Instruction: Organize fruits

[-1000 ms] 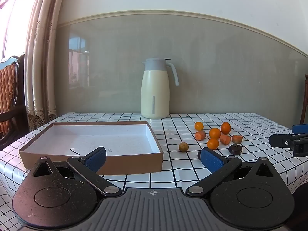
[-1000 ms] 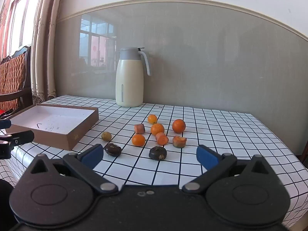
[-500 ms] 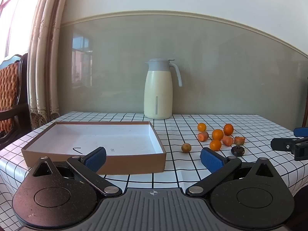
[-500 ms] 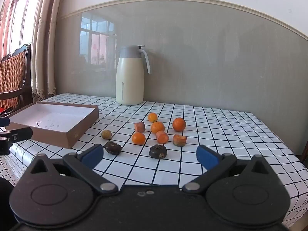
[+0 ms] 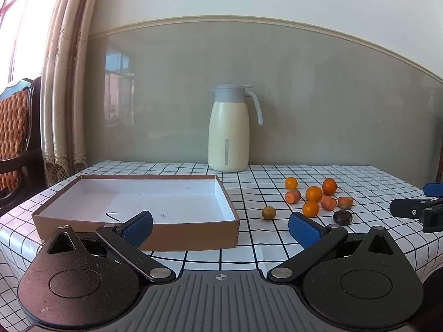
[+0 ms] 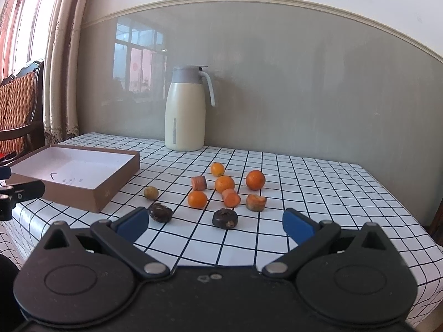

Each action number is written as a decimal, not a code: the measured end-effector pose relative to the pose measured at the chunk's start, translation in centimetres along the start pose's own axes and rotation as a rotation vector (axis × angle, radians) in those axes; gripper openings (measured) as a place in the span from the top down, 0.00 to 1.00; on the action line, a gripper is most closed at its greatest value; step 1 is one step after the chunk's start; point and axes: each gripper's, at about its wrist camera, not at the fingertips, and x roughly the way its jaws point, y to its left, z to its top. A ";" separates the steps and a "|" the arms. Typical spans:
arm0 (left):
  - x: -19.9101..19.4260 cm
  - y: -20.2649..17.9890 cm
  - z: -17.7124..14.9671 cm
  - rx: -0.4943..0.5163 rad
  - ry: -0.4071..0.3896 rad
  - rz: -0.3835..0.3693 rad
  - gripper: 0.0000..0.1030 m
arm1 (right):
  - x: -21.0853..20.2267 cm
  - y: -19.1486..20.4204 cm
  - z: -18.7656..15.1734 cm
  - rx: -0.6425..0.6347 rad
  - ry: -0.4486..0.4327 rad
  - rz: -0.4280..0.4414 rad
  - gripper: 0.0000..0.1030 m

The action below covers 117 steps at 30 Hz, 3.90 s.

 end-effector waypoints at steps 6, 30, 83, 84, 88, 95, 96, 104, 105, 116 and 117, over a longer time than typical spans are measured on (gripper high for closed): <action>0.8 -0.9 0.5 0.031 0.001 -0.001 0.00 | 1.5 -0.2 1.1 -0.023 0.013 0.017 0.25; 11.9 -8.6 -1.1 0.120 0.196 -0.183 0.44 | 12.0 -2.3 0.4 -0.041 0.159 0.037 0.47; 7.8 5.2 3.7 0.017 0.036 0.102 0.64 | 11.6 8.8 5.8 -0.078 -0.057 0.301 0.73; 7.6 6.1 3.8 0.009 0.033 0.122 0.64 | 11.7 9.2 6.0 -0.078 -0.061 0.315 0.73; 7.2 9.5 3.9 -0.015 0.025 0.201 0.64 | 12.7 11.3 6.5 -0.090 -0.061 0.350 0.73; 7.5 14.6 3.0 -0.080 0.042 0.315 0.64 | 15.4 14.2 8.0 -0.123 -0.059 0.391 0.73; 7.6 15.2 2.8 -0.087 0.046 0.332 0.64 | 15.7 14.6 8.1 -0.125 -0.054 0.395 0.73; 9.4 18.2 1.7 -0.140 0.089 0.381 0.63 | 18.6 16.7 8.2 -0.128 0.002 0.435 0.73; 9.7 18.3 1.6 -0.142 0.098 0.386 0.63 | 19.1 17.1 8.1 -0.140 0.019 0.434 0.73; 8.2 17.8 0.9 -0.124 -0.009 0.453 0.00 | 18.9 17.1 7.1 -0.094 -0.034 0.355 0.06; 8.1 17.6 0.9 -0.115 -0.012 0.453 0.00 | 18.7 17.1 6.9 -0.096 -0.032 0.358 0.06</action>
